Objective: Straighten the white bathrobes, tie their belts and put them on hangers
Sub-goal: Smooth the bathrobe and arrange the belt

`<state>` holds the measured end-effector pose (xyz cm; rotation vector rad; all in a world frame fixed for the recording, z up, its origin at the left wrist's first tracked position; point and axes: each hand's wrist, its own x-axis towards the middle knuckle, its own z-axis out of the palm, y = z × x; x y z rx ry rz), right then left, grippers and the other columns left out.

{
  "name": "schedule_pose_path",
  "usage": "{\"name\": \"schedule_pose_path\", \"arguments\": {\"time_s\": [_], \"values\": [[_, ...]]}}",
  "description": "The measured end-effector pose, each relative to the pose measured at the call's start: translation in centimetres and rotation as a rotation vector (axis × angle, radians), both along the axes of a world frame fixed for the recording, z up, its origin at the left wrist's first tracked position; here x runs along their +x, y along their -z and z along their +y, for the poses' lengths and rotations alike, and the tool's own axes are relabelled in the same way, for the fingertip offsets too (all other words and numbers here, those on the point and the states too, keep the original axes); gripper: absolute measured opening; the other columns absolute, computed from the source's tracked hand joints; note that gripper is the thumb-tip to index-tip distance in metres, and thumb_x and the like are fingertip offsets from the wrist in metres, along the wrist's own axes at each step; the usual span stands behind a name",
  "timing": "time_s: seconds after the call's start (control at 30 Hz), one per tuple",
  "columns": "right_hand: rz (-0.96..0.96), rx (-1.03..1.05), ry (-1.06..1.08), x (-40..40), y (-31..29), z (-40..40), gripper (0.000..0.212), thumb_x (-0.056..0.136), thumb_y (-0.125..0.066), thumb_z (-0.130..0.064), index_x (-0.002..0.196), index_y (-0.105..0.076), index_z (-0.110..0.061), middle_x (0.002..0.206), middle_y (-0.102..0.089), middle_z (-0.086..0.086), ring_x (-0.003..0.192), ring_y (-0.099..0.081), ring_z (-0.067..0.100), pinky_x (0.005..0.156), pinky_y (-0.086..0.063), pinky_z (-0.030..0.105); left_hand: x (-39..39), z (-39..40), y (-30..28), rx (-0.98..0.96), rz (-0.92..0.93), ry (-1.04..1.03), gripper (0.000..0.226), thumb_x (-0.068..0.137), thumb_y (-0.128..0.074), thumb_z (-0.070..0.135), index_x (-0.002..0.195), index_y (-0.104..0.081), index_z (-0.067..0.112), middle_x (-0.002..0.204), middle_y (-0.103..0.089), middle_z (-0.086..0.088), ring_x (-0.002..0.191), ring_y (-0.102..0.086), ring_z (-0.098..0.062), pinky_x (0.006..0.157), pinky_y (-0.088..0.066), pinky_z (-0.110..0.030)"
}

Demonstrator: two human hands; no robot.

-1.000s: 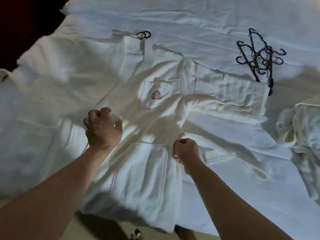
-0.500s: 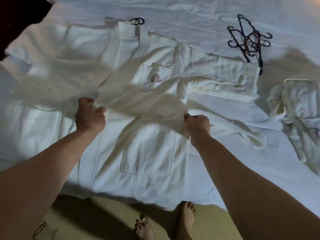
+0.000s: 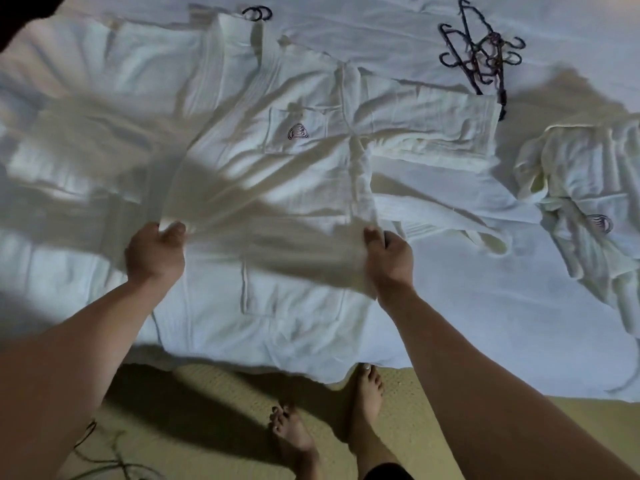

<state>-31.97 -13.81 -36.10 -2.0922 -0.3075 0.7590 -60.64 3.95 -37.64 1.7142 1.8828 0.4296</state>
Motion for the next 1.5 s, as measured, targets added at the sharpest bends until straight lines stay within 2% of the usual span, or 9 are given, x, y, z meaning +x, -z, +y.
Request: {"name": "schedule_pose_path", "arguments": {"time_s": [0.17, 0.33, 0.57, 0.7, 0.9, 1.03, 1.2, 1.37, 1.5], "values": [[0.585, 0.007, -0.299, -1.8, 1.1, -4.8, 0.022, 0.098, -0.068, -0.025, 0.116, -0.069, -0.012, 0.101, -0.075, 0.003, 0.083, -0.074, 0.016, 0.059, -0.055, 0.023, -1.0, -3.5, 0.7, -0.080, -0.015, 0.055, 0.050, 0.101, -0.050, 0.049, 0.102, -0.060, 0.001, 0.109, -0.066, -0.025, 0.105, -0.059, -0.046, 0.083, -0.042, -0.043], [0.116, -0.143, -0.297, -3.0, 4.2, -7.8, 0.023, 0.101, -0.059, -0.034, 0.098, -0.072, -0.015, 0.084, -0.072, 0.001, 0.078, -0.068, 0.022, 0.066, -0.054, 0.034, -2.5, -5.4, 1.2, -0.032, -0.013, 0.060, 0.046, 0.100, -0.053, 0.046, 0.089, -0.057, 0.001, 0.097, -0.066, -0.028, 0.099, -0.061, -0.048, 0.075, -0.037, -0.038], [-0.127, -0.334, -0.357, -3.2, 3.1, -6.0, 0.037, 0.098, -0.044, -0.047, 0.079, -0.054, -0.017, 0.075, -0.060, 0.000, 0.068, -0.056, 0.021, 0.057, -0.042, 0.033, -0.6, -5.2, 0.7, 0.033, 0.123, -0.025, 0.040, 0.096, -0.058, 0.035, 0.124, -0.050, 0.008, 0.120, -0.060, -0.026, 0.111, -0.056, -0.049, 0.087, -0.047, -0.050], [-0.096, -0.199, -0.118, -2.2, 2.0, -1.3, 0.042, 0.098, -0.046, -0.058, 0.101, -0.054, -0.017, 0.092, -0.063, -0.001, 0.087, -0.060, 0.025, 0.074, -0.045, 0.038, 1.9, -3.4, 0.7, 0.278, 0.064, 0.051, 0.048, 0.087, -0.065, 0.019, 0.131, -0.048, 0.010, 0.120, -0.057, -0.025, 0.107, -0.056, -0.048, 0.090, -0.048, -0.052], [-0.080, -0.263, -0.126, -2.3, 2.8, -1.5, 0.036, 0.101, -0.052, -0.046, 0.088, -0.058, -0.013, 0.085, -0.061, 0.001, 0.091, -0.061, 0.032, 0.075, -0.046, 0.038, 2.1, -1.2, 1.2, 0.097, 0.073, 0.118, 0.037, 0.097, -0.059, 0.021, 0.130, -0.046, 0.015, 0.117, -0.062, -0.025, 0.106, -0.060, -0.048, 0.083, -0.047, -0.047], [-0.413, -0.368, -0.037, -3.1, 1.9, 1.0, 0.046, 0.095, -0.051, -0.044, 0.134, -0.045, -0.020, 0.140, -0.044, 0.006, 0.128, -0.044, 0.030, 0.099, -0.036, 0.048, 2.7, -0.3, 0.7, 0.358, 0.254, 0.192, 0.049, 0.076, -0.062, 0.008, 0.124, -0.054, 0.015, 0.131, -0.051, -0.017, 0.109, -0.053, -0.046, 0.088, -0.042, -0.052], [-0.664, -0.254, -0.735, -2.5, 0.5, 6.0, 0.064, 0.104, -0.026, -0.050, 0.160, 0.002, -0.037, 0.168, 0.021, -0.009, 0.154, 0.017, 0.015, 0.121, 0.004, 0.051, 5.7, 3.2, 0.4, 0.426, 0.383, 0.537, 0.061, 0.084, -0.042, 0.038, 0.141, -0.051, 0.018, 0.160, -0.034, -0.012, 0.140, -0.039, -0.039, 0.106, -0.031, -0.055], [-0.452, -0.556, -0.935, -1.1, 2.3, 6.6, 0.073, 0.101, -0.009, -0.066, 0.161, 0.010, -0.030, 0.167, 0.020, -0.015, 0.153, 0.021, 0.015, 0.121, 0.009, 0.062, 6.7, 4.6, 1.2, 0.082, 0.536, 0.647, 0.076, 0.087, -0.026, 0.065, 0.156, -0.029, 0.033, 0.169, -0.007, 0.000, 0.154, -0.004, -0.034, 0.120, -0.008, -0.056], [-0.526, -0.609, -0.909, -0.8, 1.0, 7.7, 0.070, 0.102, -0.009, -0.063, 0.161, -0.018, -0.026, 0.169, -0.011, -0.010, 0.156, -0.008, 0.022, 0.117, -0.004, 0.066, 7.9, 5.5, -0.9, 0.384, 0.537, 0.584, 0.045, 0.085, -0.040, 0.050, 0.116, -0.066, 0.029, 0.129, -0.065, -0.003, 0.114, -0.056, -0.038, 0.097, -0.033, -0.049]]}}
